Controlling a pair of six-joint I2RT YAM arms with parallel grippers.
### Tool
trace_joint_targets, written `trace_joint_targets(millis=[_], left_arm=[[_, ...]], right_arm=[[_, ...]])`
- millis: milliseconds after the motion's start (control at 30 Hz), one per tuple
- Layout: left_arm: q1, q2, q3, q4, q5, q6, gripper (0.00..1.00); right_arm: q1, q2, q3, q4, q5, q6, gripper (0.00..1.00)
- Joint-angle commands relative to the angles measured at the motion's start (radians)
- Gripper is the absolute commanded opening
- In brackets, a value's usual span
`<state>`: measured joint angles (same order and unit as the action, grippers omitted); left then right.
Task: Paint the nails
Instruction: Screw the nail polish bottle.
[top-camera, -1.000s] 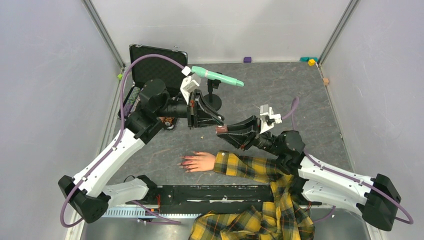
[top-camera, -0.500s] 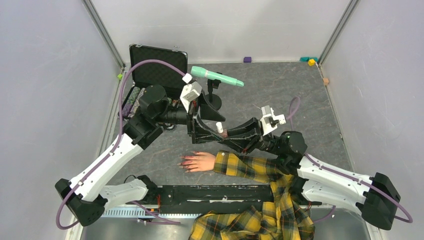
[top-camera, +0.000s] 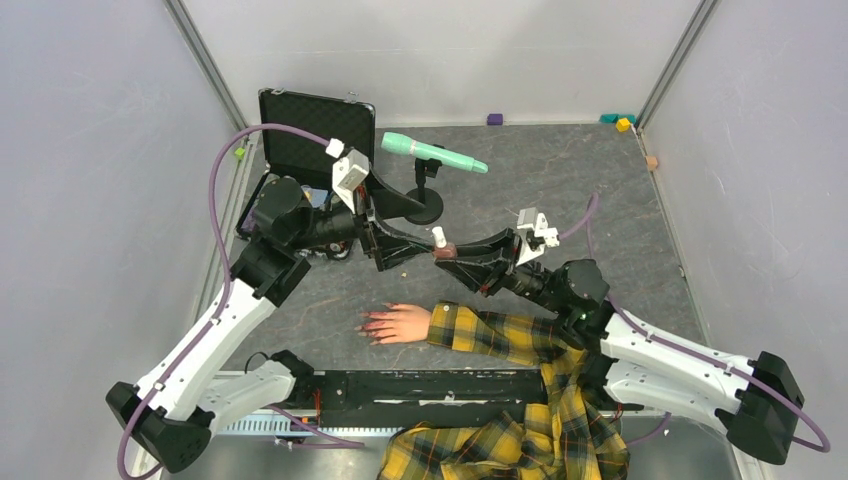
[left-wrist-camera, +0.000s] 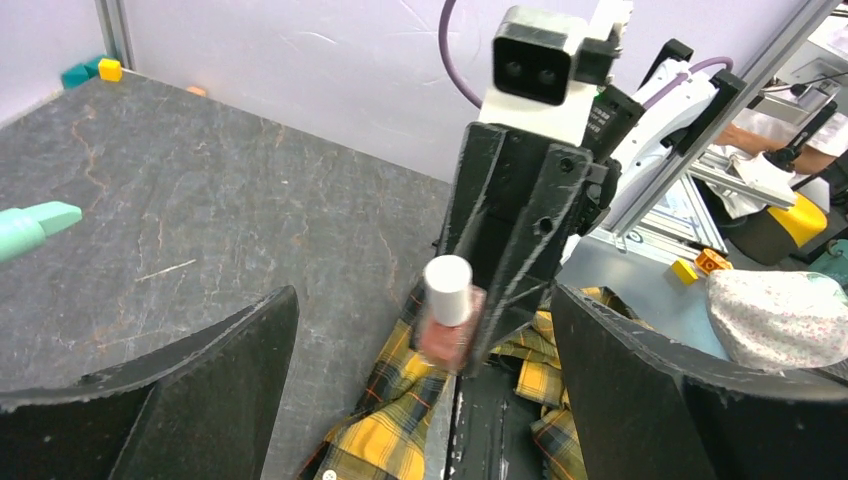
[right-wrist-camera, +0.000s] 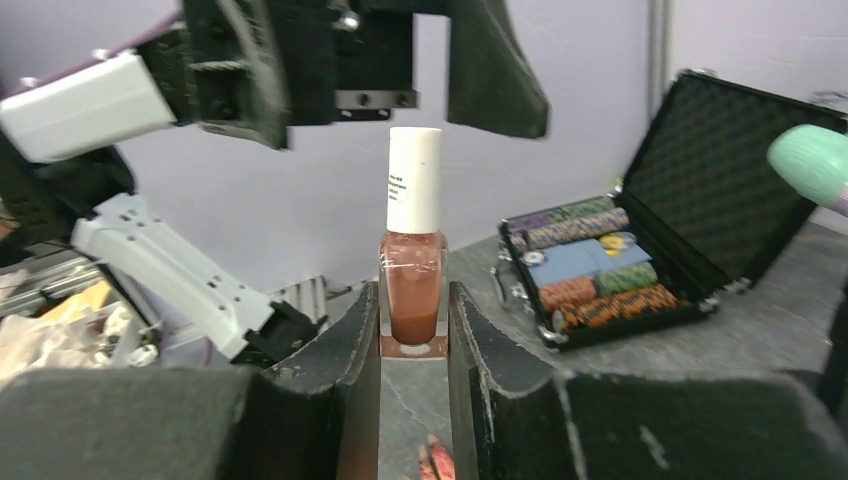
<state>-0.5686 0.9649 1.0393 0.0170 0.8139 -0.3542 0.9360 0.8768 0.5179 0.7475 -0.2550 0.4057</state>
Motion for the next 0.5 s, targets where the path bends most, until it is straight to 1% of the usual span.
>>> trace_joint_targets(millis=[0,133,300,467], left_arm=[[0.007,-0.027,-0.014,0.081,-0.007,-0.039,1.0],[0.009,-0.016,-0.025,0.086,-0.065,-0.063,1.0],[0.019,0.018,-0.011,0.002,-0.21,-0.06,1.0],[0.021,0.058,-0.01,-0.012,-0.253,-0.083,1.0]], right_arm=[[0.004,0.004,0.058,-0.082,0.127,-0.095,0.0],[0.007,0.044,0.062,-0.122,0.243,-0.137,0.0],[0.027,0.084,0.067,-0.125,0.353,-0.154,0.0],[0.084,0.117,0.094,-0.153,0.465,-0.202,0.0]])
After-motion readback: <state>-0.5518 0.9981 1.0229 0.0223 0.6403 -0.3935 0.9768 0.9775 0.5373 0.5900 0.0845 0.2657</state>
